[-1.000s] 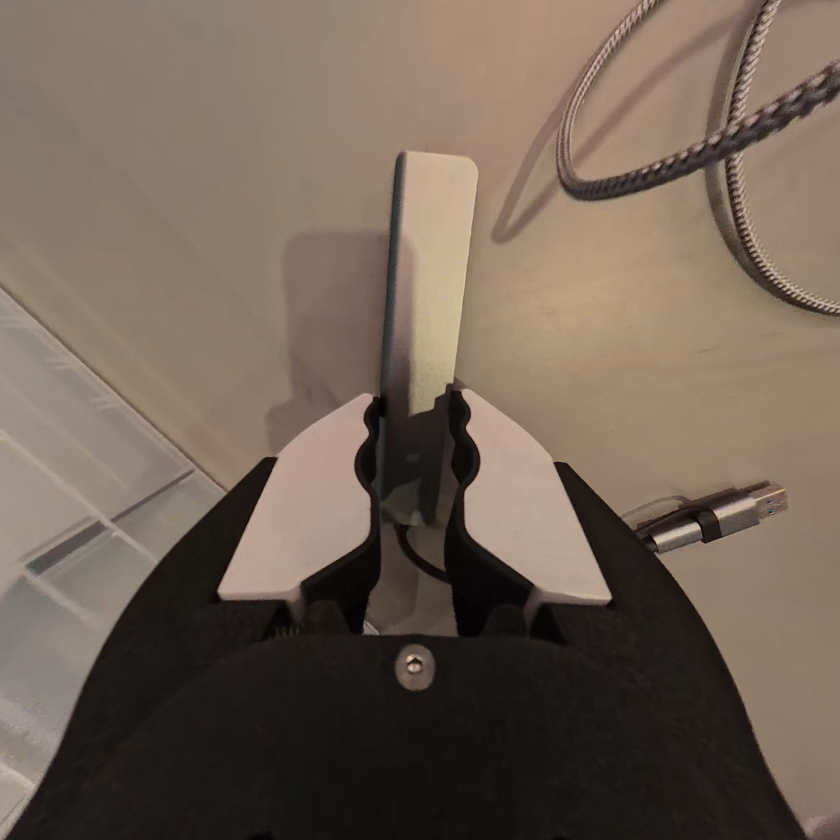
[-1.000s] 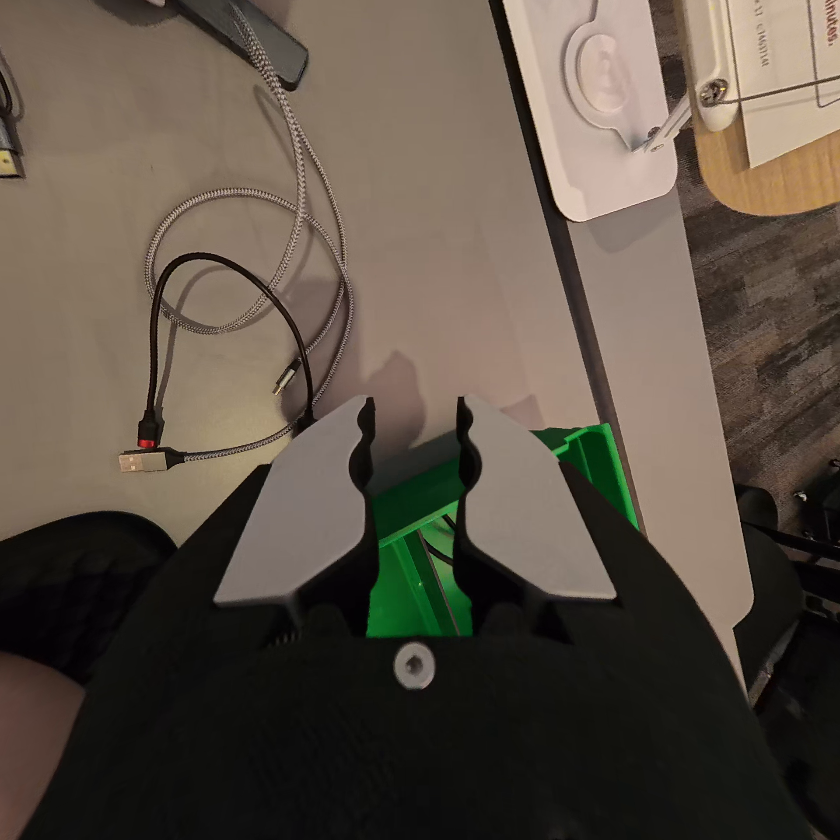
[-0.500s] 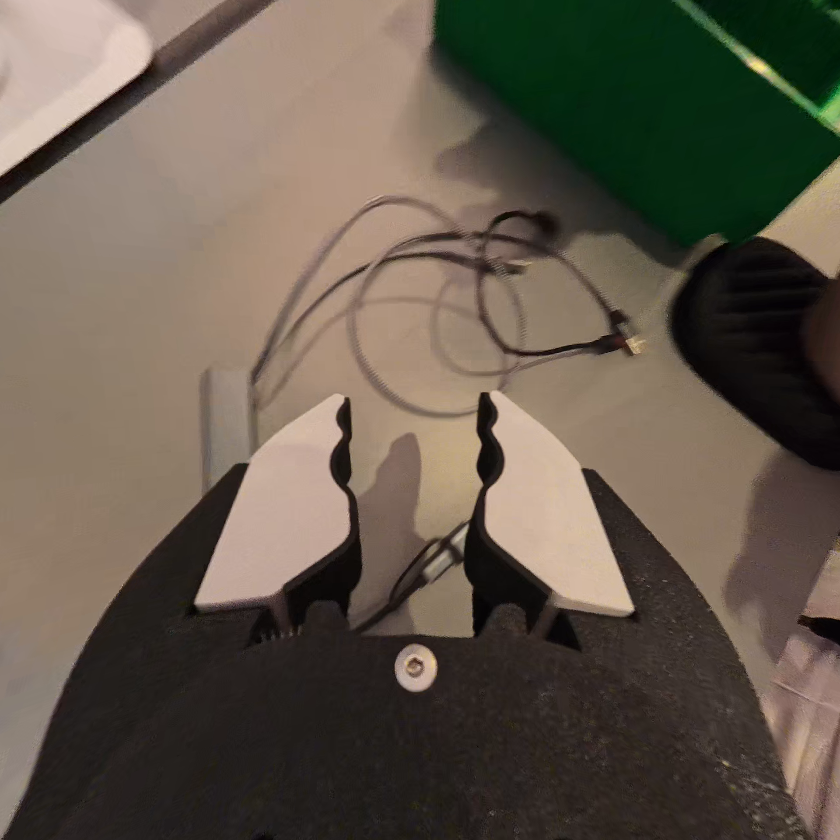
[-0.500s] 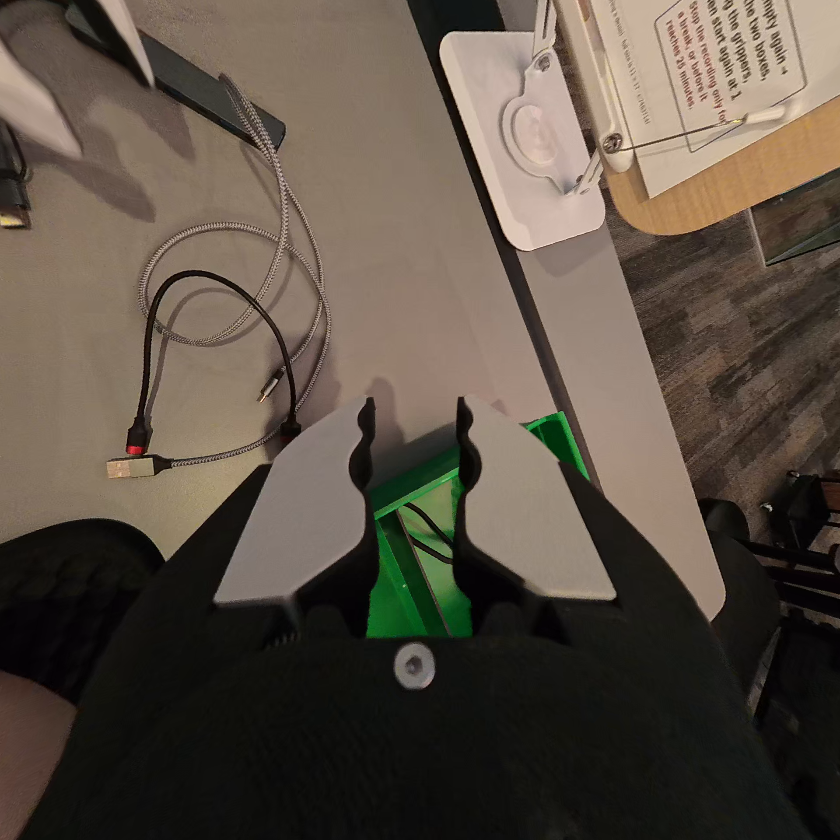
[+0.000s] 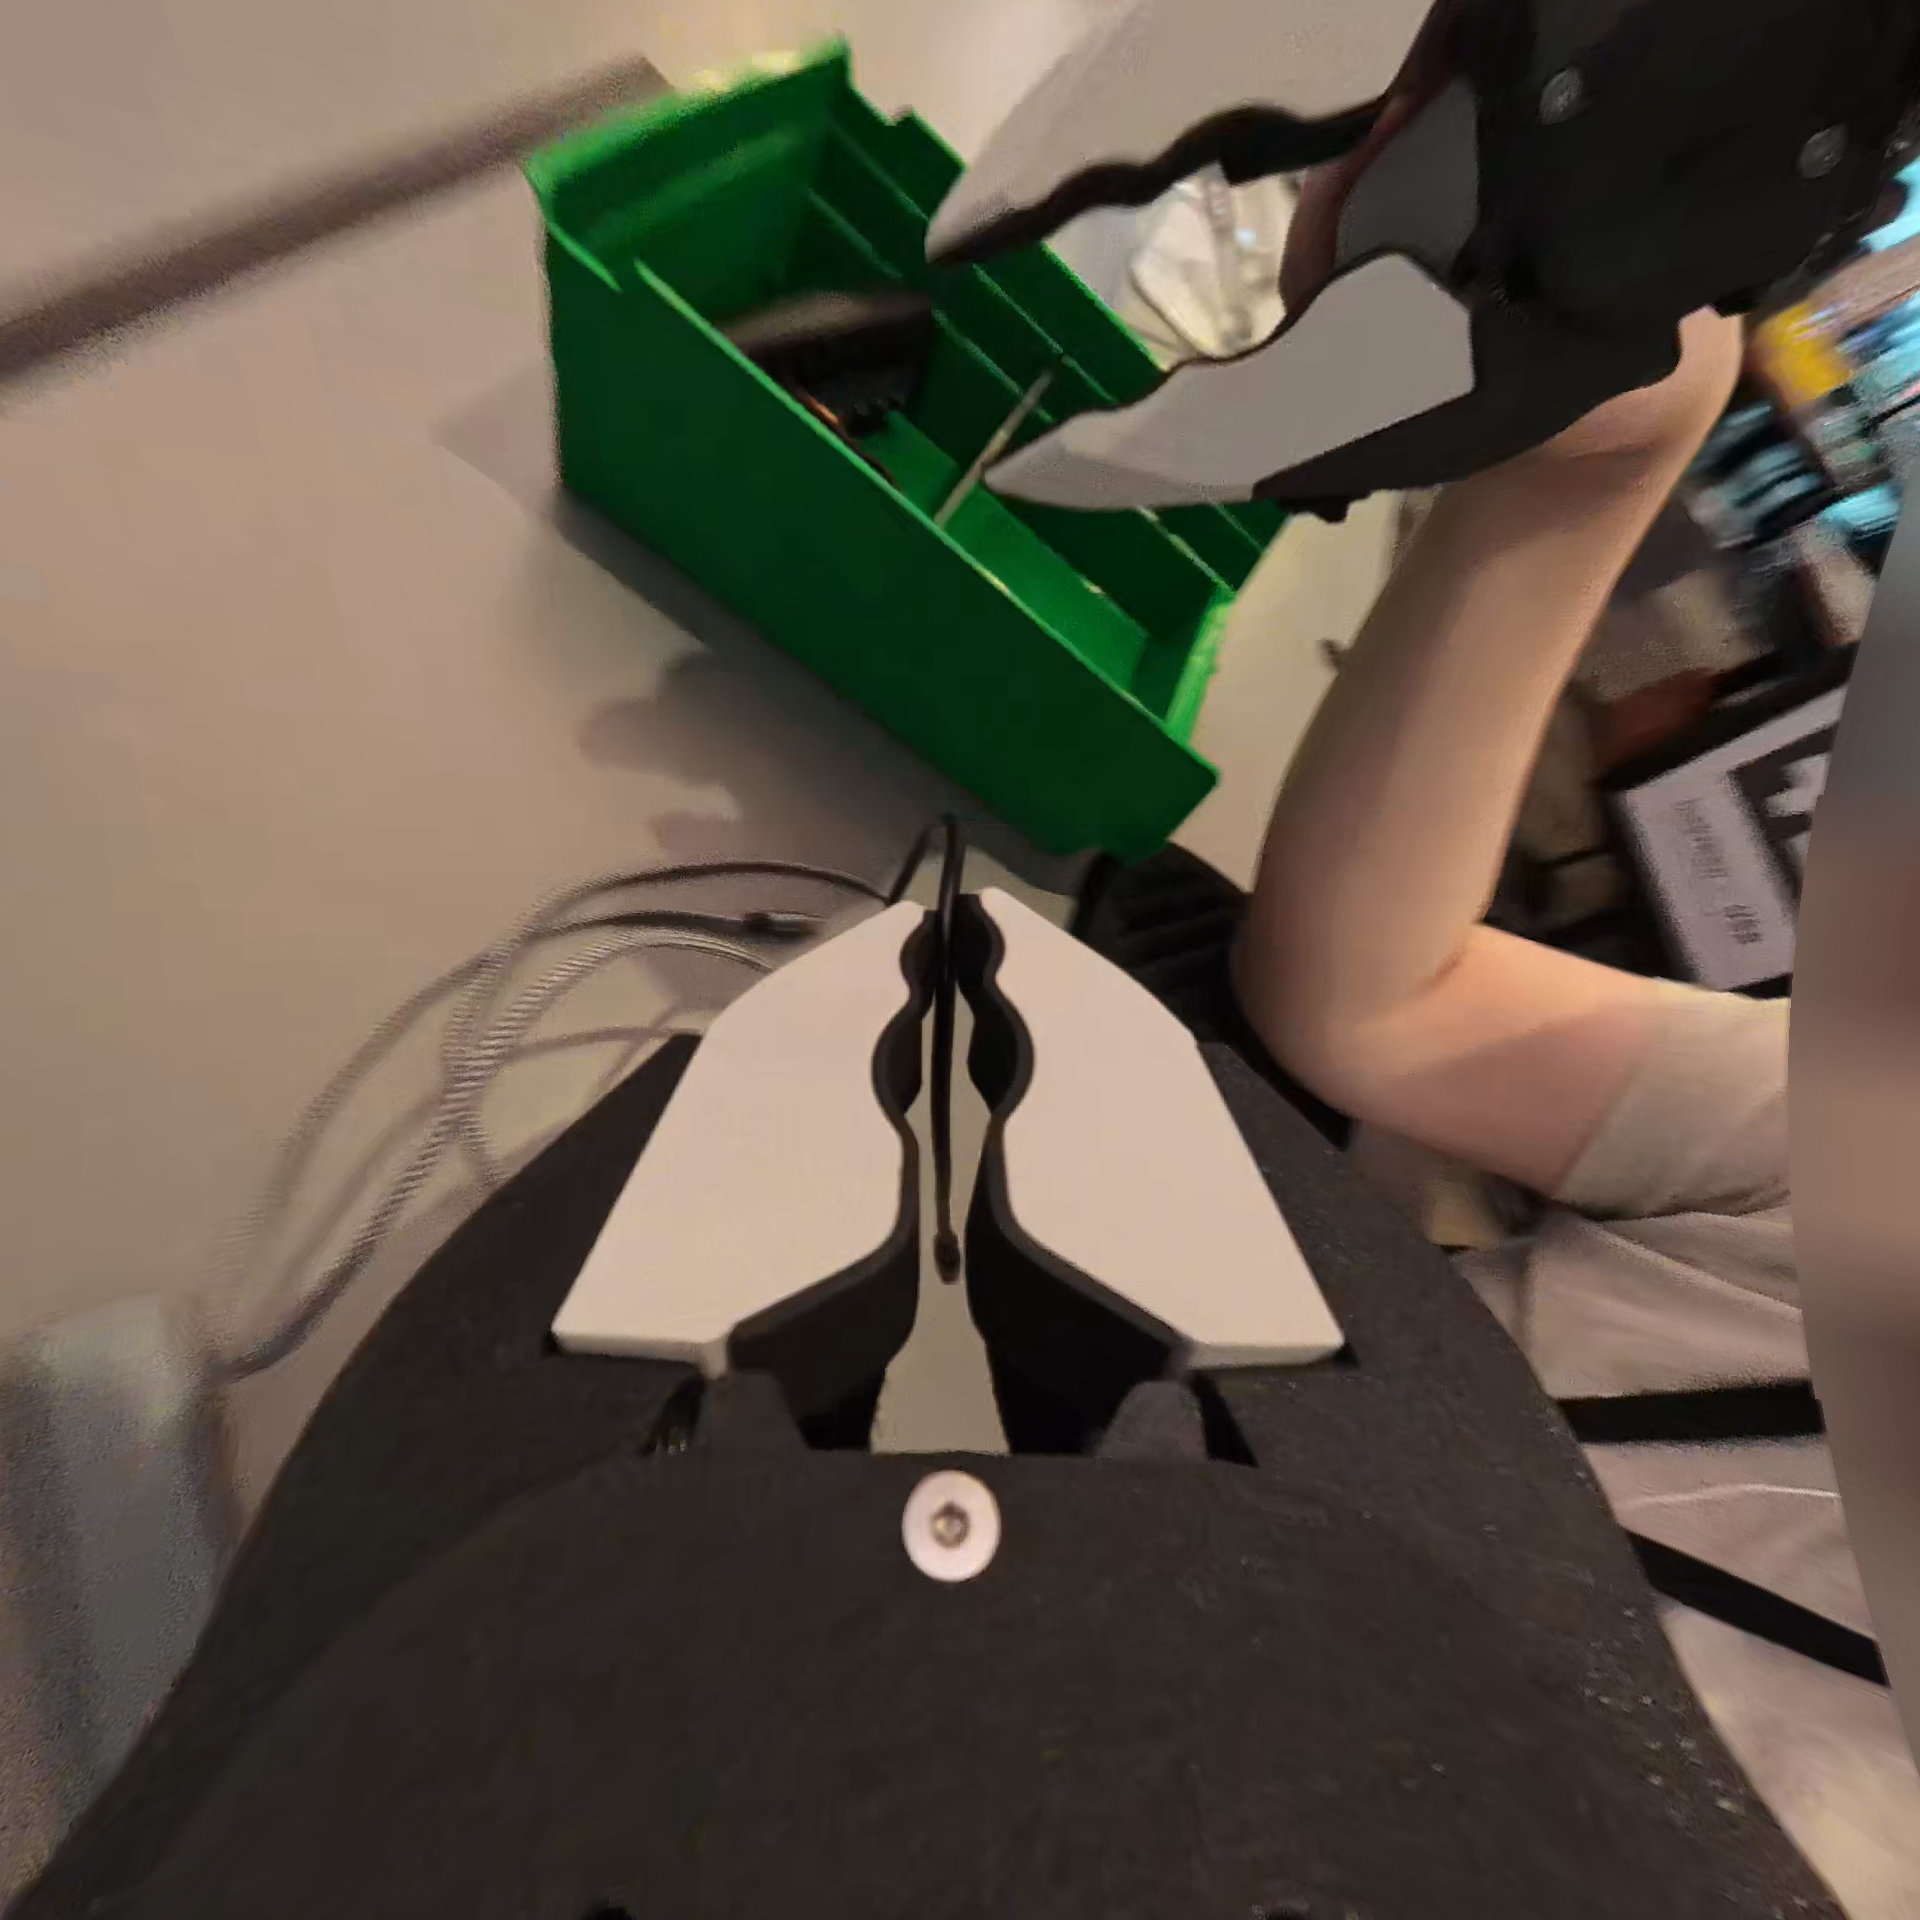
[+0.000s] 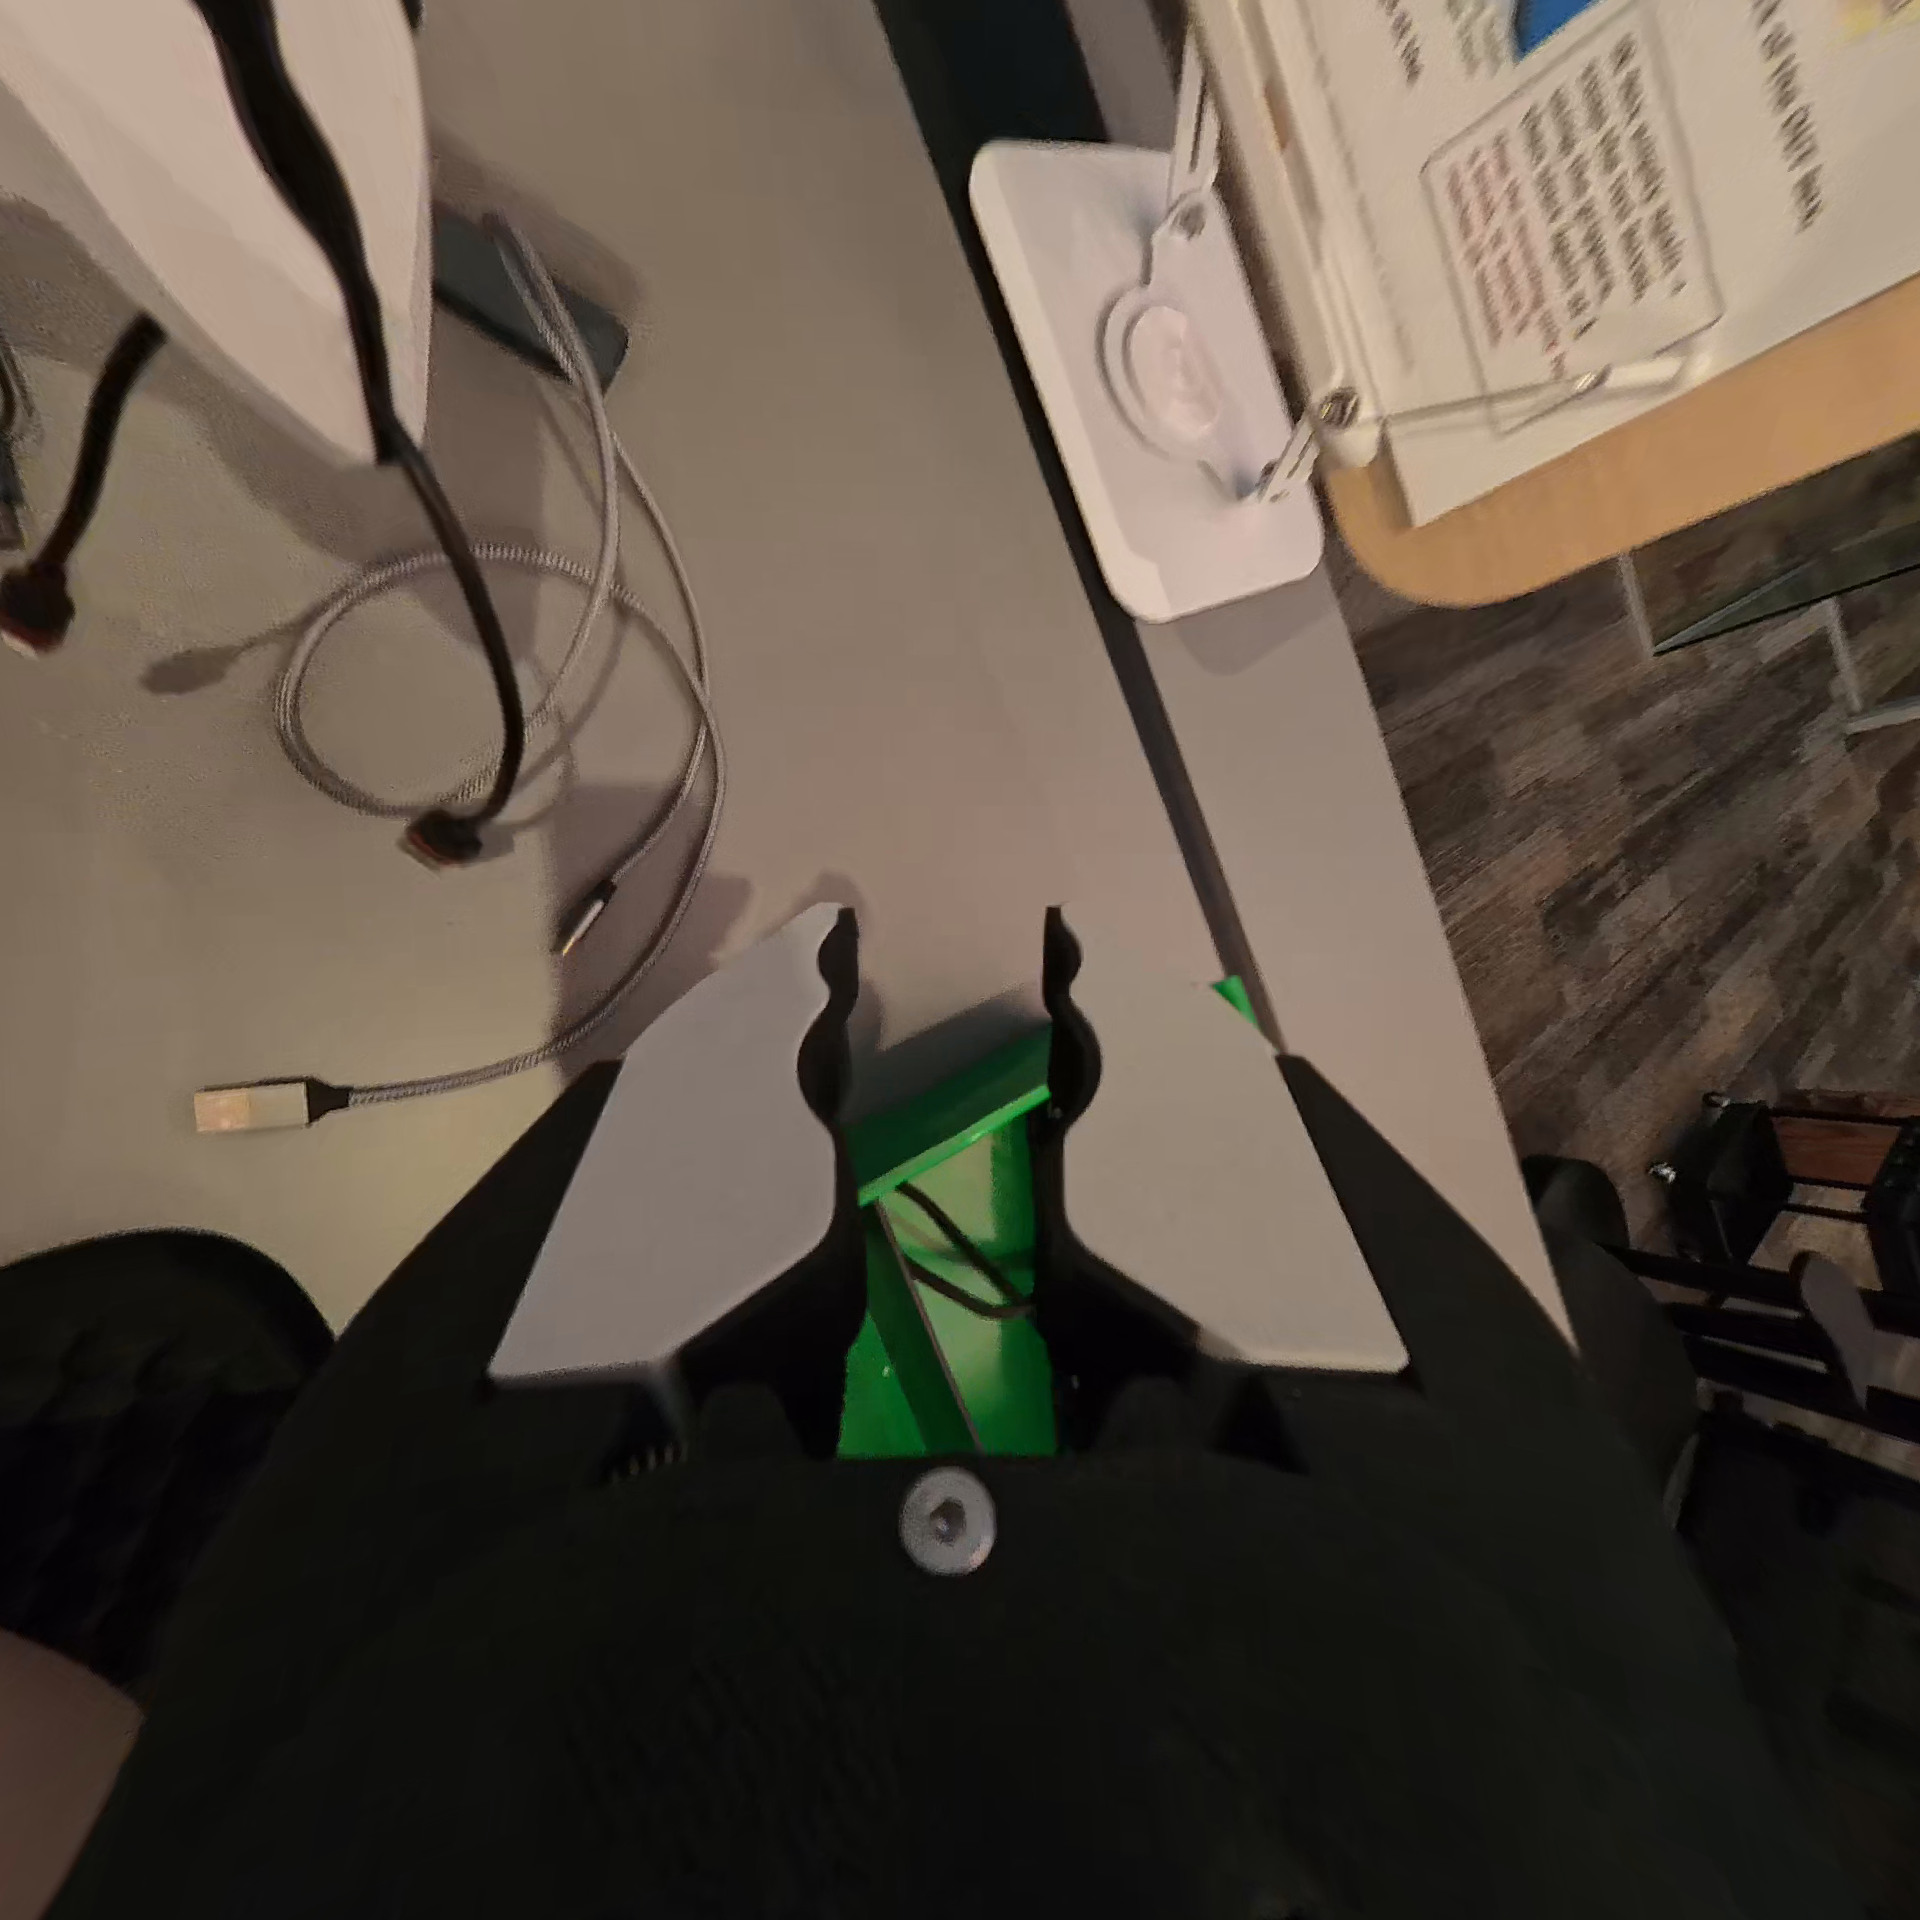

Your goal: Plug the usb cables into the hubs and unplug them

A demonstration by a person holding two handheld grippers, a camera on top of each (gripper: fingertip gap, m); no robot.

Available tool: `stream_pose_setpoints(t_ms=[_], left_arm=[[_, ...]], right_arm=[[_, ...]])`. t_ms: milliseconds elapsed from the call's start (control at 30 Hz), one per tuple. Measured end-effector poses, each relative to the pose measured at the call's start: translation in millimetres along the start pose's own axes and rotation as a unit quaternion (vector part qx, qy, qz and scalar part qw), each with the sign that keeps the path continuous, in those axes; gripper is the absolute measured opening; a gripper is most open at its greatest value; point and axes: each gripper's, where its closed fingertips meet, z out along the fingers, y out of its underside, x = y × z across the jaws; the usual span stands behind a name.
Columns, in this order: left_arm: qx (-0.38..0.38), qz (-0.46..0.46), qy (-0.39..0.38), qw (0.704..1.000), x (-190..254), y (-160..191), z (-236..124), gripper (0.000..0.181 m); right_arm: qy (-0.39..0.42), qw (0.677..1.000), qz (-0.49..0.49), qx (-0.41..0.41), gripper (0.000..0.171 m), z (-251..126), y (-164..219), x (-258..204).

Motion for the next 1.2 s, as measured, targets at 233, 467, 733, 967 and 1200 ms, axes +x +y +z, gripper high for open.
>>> stream_pose_setpoints(t_ms=[233,467,733,967,1200], left_arm=[[0.066,0.107,-0.162,0.979,-1,-52,-78,0.003],[0.13,0.1,-0.166,0.972,-16,-54,-119,0.003],[0.159,0.143,-0.129,0.968,11,-63,-128,0.007],[0.262,0.14,-0.095,0.95,33,-77,-170,0.055],[0.276,0.093,0.126,0.948,36,-81,-122,0.046]], right_arm=[[-0.008,0.992,-0.007,0.126,0.037,-11,-76,-15],[0.021,0.988,0.063,0.138,0.047,28,-138,-28],[0.017,0.98,0.128,0.154,0.001,66,-151,-23],[-0.11,0.892,0.126,0.42,0.001,-32,-180,-14],[-0.171,0.852,0.059,0.492,0.001,-97,-172,-32]])
